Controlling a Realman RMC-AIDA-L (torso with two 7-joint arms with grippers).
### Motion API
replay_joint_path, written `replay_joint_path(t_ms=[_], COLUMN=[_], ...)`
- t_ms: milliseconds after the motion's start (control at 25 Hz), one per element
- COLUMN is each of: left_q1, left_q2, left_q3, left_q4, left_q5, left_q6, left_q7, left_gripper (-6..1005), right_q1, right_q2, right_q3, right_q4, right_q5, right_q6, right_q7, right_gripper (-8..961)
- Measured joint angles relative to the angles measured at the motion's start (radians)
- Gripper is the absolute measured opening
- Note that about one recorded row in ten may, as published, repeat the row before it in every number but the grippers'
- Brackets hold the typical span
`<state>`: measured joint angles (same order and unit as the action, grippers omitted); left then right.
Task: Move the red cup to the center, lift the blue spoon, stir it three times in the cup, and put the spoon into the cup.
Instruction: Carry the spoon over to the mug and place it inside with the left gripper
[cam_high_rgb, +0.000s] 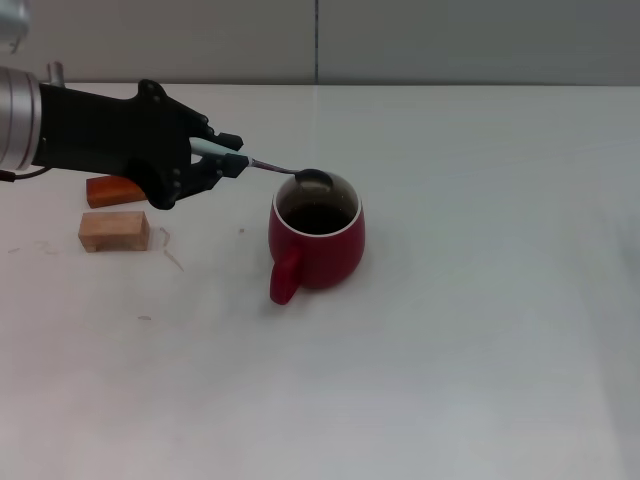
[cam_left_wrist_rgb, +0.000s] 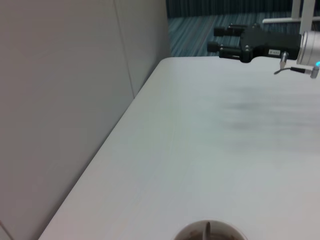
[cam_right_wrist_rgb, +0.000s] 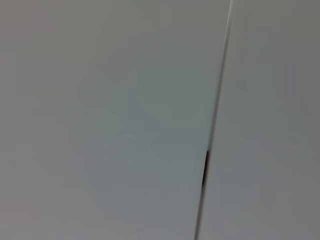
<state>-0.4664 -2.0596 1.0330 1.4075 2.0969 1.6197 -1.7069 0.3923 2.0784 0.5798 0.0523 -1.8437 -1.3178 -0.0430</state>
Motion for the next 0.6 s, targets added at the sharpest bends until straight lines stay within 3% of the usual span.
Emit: replay_joint_path(t_ms=[600], left_q1=[-0.019], left_q2=[-0.003], left_q3=[0.19], left_q4=[0.103], left_q5=[0.152], left_q6=[-0.07], left_q7=[0.005], left_gripper=[145], right_q1=[-0.003], right_q2=[0.001], right_q3=[0.0], right_q4=[0.001], right_q5=[0.0], right_q6=[0.002], right_q7=[0.0], right_gripper=[598])
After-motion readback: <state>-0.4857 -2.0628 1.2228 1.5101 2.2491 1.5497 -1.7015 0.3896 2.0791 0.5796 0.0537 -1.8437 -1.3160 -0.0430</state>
